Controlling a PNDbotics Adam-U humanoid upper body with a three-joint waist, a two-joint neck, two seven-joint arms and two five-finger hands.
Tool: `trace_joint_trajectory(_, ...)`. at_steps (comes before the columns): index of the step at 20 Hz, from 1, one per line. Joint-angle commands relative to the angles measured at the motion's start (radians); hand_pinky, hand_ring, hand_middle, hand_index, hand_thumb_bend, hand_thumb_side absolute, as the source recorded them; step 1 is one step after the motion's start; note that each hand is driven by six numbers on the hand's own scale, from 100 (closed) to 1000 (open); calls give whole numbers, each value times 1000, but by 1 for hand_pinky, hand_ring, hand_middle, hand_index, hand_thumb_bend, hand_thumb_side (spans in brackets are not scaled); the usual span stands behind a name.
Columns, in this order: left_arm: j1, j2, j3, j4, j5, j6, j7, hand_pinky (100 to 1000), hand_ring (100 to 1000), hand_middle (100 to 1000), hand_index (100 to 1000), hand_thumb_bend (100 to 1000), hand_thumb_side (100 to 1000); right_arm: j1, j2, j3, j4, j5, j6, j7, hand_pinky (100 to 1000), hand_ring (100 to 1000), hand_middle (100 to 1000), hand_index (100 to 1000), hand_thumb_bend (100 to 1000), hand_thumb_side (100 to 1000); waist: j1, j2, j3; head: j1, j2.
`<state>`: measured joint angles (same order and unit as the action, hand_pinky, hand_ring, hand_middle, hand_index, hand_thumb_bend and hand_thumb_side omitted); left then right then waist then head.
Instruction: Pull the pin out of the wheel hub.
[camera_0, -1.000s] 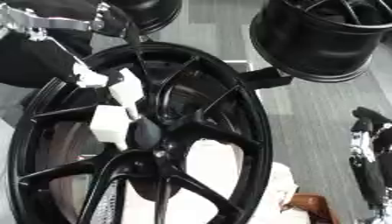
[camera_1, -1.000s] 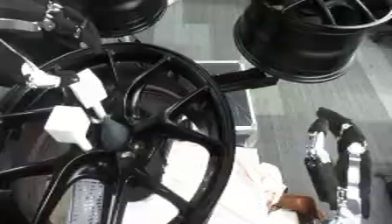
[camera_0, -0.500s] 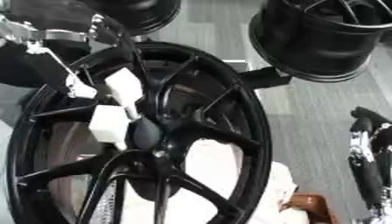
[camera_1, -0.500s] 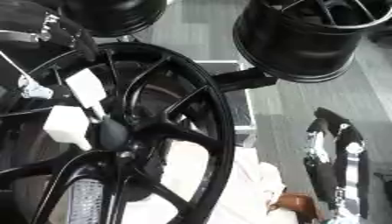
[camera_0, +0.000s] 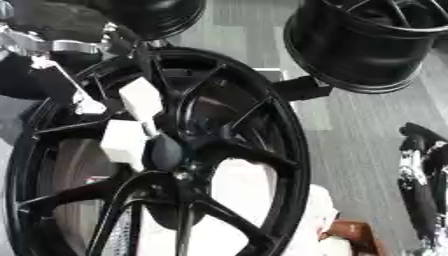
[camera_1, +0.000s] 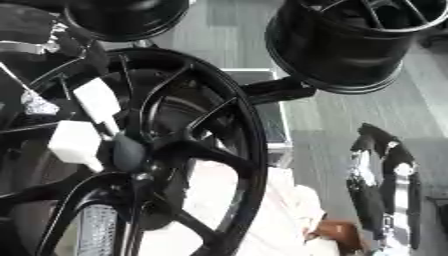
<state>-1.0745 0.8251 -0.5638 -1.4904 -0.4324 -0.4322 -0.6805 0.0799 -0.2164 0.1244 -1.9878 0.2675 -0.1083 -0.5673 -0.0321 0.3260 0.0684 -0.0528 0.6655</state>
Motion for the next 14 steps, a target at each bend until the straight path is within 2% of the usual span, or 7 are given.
trace_joint_trajectory(1, -13, 13, 9, -3, 1, -233, -227, 842, 842, 807, 859, 292, 326, -3, -3, 1, -12, -5, 2, 2, 896, 848, 689, 764, 100, 718, 2, -15, -1, 1, -17)
trace_joint_trajectory(4, -9, 10, 2, 2, 12, -237, -227, 834, 835, 800, 857, 237, 376, -3, -1, 1, -12, -5, 2, 1, 896, 848, 688, 764, 100, 719, 1, -14, -3, 2, -20)
trace_joint_trajectory(14, -4, 6, -25, 6, 29, -246, -227, 834, 834, 811, 848, 172, 447, -7, 4, 0, -12, -11, 4, 1, 896, 847, 687, 764, 100, 721, 3, -10, -6, 6, -24)
